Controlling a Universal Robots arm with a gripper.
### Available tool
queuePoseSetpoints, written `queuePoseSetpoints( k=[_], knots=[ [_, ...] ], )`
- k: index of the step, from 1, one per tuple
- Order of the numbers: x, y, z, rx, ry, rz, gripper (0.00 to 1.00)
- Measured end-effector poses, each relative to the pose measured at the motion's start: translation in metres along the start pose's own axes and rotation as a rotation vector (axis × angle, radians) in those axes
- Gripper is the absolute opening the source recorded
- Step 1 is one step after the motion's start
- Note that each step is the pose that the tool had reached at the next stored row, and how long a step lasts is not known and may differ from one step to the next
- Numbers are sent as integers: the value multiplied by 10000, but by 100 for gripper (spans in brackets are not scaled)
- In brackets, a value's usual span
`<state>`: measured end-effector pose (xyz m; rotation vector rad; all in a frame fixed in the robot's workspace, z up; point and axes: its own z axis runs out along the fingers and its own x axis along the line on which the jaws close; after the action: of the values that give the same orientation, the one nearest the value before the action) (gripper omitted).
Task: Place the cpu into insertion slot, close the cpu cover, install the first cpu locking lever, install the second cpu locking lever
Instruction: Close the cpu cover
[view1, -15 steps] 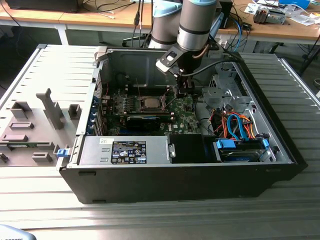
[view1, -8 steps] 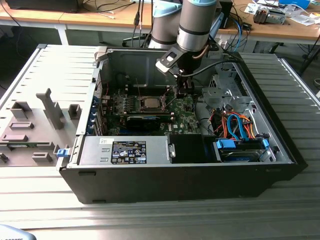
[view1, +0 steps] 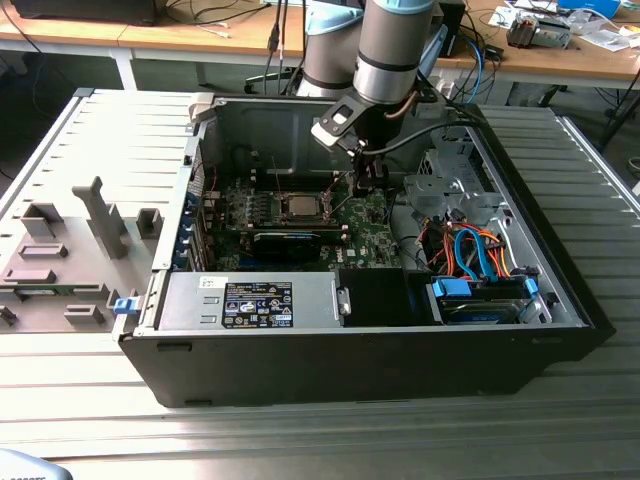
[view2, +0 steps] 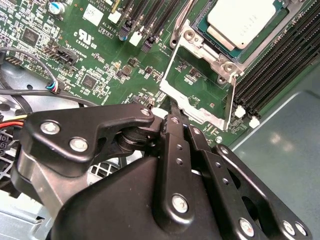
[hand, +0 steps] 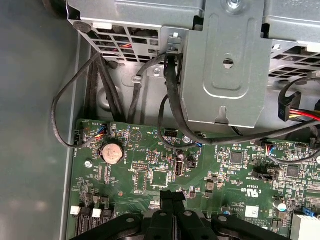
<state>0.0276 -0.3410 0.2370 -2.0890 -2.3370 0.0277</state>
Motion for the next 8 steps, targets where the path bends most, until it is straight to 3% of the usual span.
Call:
queuePoseSetpoints(
  k=[8],
  knots=[
    [1,-3,39,0,0,0,11]
  ],
)
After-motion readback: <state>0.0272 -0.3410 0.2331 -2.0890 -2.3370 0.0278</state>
